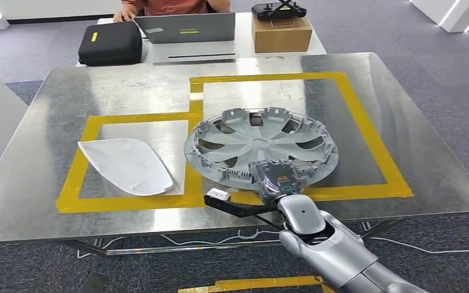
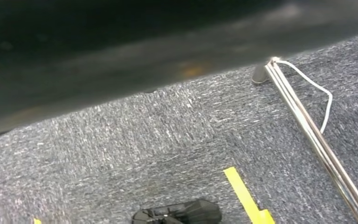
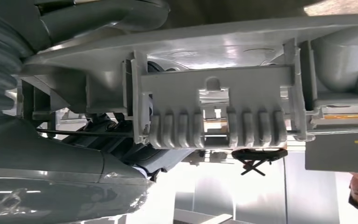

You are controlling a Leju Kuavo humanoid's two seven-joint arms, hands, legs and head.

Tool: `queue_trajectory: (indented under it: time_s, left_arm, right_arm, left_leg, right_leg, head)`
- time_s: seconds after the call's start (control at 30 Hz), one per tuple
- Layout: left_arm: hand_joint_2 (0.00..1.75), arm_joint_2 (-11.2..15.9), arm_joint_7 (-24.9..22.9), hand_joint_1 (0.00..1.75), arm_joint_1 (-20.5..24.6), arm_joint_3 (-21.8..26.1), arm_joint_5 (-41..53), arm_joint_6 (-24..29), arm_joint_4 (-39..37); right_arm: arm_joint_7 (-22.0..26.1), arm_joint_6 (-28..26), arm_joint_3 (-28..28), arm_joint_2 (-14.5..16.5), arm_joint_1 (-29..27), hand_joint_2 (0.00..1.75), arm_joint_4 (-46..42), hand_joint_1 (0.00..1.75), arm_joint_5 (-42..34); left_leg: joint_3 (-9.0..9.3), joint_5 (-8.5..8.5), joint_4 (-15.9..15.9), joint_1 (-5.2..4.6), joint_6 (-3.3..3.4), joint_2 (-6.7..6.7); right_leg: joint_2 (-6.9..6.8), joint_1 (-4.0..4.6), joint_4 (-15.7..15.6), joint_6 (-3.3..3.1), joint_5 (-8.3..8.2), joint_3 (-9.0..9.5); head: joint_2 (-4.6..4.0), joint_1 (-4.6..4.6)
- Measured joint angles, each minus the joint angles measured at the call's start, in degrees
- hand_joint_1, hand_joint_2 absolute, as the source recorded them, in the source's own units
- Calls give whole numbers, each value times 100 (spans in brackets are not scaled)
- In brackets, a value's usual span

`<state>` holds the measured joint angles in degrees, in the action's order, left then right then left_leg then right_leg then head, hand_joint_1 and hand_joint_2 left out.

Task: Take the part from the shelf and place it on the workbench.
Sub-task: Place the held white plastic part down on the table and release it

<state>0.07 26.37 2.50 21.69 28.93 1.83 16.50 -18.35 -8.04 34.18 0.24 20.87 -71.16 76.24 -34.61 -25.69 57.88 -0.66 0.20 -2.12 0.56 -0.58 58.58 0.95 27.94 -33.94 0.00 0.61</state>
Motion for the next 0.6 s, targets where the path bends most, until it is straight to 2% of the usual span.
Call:
queue_trajectory:
  time_s: [0.17,0.3,0.33,0.47,0.6]
  left_arm:
    - [0,0,-10,0,2,129,-10,-113,0]
    - [175,2,-26,0,1,176,10,-150,0]
    - [175,3,-24,0,1,181,22,-160,0]
    - [0,9,15,0,4,184,45,-233,0]
    - [0,14,27,0,2,209,85,-244,0]
  right_arm:
    - [-71,26,60,-2,32,175,4,175,74]
    - [-80,16,81,-11,30,0,4,0,55]
    - [-78,7,85,-14,27,0,4,0,26]
    - [-31,-90,90,-17,7,0,4,0,-167]
    - [35,-198,81,-17,-27,0,4,0,-317]
  left_leg:
    - [1,0,0,0,0,0]
    - [1,0,0,0,0,0]
    - [1,0,0,0,0,0]
    - [1,0,0,0,0,0]
    - [0,-1,0,0,0,0]
  right_leg:
    - [0,0,0,0,0,1]
    - [0,0,0,0,0,1]
    - [0,0,0,0,0,1]
    - [0,0,0,0,0,1]
    - [0,0,-1,0,0,0]
  head:
    - [0,0]
    - [0,1]
    - [0,0]
    - [0,0]
    - [0,1]
